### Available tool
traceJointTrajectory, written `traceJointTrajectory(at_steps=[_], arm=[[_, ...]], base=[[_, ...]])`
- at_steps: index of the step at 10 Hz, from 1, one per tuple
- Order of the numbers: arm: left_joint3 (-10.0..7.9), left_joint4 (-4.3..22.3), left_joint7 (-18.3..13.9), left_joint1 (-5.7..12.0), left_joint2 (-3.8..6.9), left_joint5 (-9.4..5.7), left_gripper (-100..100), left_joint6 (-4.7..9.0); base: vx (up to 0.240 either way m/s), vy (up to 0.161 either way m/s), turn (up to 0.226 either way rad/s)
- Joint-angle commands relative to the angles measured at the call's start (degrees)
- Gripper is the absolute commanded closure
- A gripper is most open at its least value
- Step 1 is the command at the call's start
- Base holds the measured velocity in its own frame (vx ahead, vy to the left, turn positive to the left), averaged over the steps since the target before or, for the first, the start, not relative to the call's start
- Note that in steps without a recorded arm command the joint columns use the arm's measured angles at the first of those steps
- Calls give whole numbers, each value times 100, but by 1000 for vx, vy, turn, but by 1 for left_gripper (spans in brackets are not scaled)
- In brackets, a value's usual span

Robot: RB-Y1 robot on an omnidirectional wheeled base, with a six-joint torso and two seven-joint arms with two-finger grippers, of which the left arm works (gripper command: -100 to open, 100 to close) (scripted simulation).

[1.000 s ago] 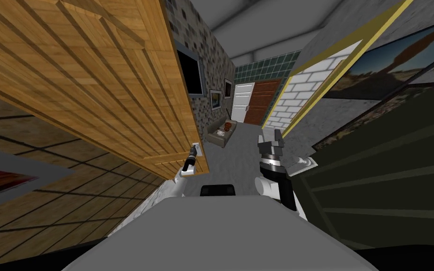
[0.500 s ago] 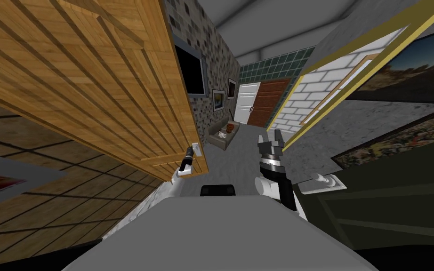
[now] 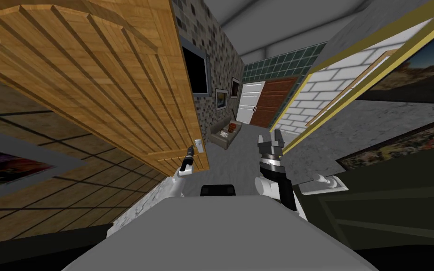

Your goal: Push the door open

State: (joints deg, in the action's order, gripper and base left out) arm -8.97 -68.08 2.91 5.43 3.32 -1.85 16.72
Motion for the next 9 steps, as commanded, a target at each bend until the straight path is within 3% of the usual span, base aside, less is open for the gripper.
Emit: traceJointTrajectory(at_steps=[1, 2, 5, 7, 9], arm=[[77, -63, 67, -53, -211, 35, -100, 8], [93, -80, 81, -64, -276, 43, -100, 7], [152, -141, 132, -103, -600, 71, -100, 5], [130, -66, 128, -79, -420, 65, -100, 59], [116, -50, 129, -69, -303, 62, -100, 74]], base=[[-248, 20, 132], [-254, -24, 52], [-170, -106, 33], [0, -5, 4], [172, 68, -10]])
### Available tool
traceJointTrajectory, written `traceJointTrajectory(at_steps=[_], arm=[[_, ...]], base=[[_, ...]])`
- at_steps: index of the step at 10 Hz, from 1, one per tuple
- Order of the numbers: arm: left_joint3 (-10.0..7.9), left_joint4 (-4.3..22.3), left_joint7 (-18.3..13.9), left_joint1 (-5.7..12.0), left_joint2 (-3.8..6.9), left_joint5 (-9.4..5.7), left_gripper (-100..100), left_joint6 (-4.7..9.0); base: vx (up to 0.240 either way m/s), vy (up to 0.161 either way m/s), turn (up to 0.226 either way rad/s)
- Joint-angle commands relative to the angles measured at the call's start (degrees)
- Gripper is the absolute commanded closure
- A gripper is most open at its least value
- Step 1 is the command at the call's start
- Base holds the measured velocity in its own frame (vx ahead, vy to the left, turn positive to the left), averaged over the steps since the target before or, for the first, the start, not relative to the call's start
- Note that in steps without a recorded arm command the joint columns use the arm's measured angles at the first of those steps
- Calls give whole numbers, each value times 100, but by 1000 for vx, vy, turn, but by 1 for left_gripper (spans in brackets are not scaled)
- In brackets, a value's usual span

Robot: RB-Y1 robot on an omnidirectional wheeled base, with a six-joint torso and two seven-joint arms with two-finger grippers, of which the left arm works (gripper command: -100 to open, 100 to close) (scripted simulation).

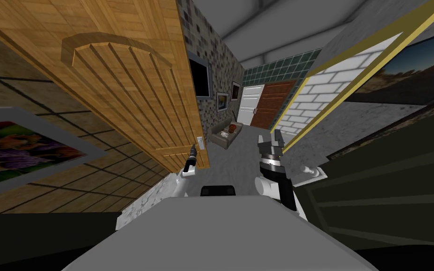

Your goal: Push the door open

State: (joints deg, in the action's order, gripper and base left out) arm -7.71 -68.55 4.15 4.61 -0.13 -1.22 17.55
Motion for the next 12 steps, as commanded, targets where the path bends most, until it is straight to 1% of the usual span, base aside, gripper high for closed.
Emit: traceJointTrajectory(at_steps=[1, 2, 3, 4, 6, 7, 8, 12], arm=[[-28, 17, 8, 26, 123, -3, -100, 11], [-41, 31, 9, 36, 146, -5, -100, 24], [-53, 46, 10, 45, 138, -7, -100, 38], [-72, 66, 12, 58, 75, -10, -100, 57], [-96, 94, 15, 76, -134, -14, -100, 83], [-84, 77, 0, 65, -51, -18, -100, 70], [-84, 77, 0, 65, -51, -18, 100, 70], [-84, 77, 0, 65, -51, -18, 100, 70]], base=[[234, 46, -25], [237, 31, -21], [214, 4, -19], [225, -45, -32], [206, -27, -21], [84, -6, -4], [-10, -2, 6], [-21, 1, -4]])
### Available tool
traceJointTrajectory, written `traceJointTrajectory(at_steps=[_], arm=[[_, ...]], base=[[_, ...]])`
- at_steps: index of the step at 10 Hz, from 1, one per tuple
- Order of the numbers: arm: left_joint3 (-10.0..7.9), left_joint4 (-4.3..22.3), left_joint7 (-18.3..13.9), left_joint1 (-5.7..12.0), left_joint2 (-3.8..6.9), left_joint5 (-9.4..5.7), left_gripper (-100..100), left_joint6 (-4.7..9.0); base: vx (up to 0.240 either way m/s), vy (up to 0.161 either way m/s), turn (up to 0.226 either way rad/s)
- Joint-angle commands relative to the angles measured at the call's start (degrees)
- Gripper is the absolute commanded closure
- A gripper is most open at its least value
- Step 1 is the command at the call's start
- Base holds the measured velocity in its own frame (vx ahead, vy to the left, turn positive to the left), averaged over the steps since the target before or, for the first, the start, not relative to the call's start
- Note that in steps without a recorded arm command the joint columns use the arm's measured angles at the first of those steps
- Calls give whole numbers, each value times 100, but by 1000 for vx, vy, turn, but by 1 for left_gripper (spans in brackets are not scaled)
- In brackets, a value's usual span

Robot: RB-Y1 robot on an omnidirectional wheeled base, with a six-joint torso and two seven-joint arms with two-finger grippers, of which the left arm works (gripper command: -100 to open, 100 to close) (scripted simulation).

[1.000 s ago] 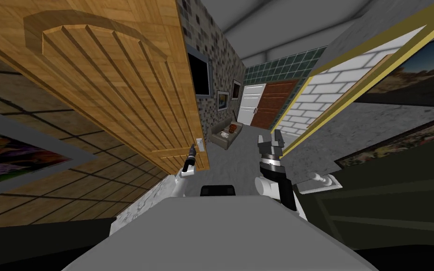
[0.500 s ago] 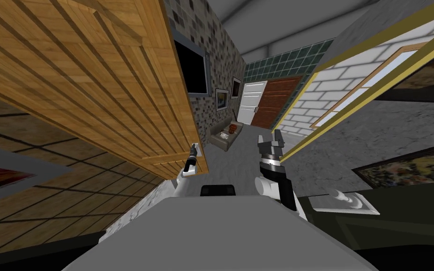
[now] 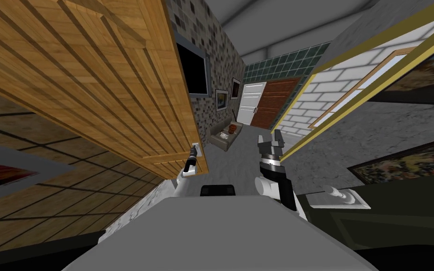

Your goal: Push the door open

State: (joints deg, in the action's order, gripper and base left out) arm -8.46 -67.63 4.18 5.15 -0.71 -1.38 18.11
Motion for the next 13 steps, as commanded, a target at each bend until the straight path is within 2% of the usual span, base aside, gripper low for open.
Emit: traceJointTrajectory(at_steps=[1, 2, 3, 7, 10, 13], arm=[[-9, -15, -3, 10, 7, -3, 100, 14], [-91, -15, 15, -4, 108, -20, 100, -15], [-139, -24, 23, -4, 148, -31, 100, -22], [-385, -68, 65, -8, 229, -85, 100, -61], [-578, -103, 98, -11, 169, -127, 100, -92], [-777, -139, 132, -14, -28, -171, 100, -123]], base=[[0, 0, 0], [77, -58, 23], [142, -97, 69], [191, -62, 48], [200, -99, 87], [195, -69, 74]])
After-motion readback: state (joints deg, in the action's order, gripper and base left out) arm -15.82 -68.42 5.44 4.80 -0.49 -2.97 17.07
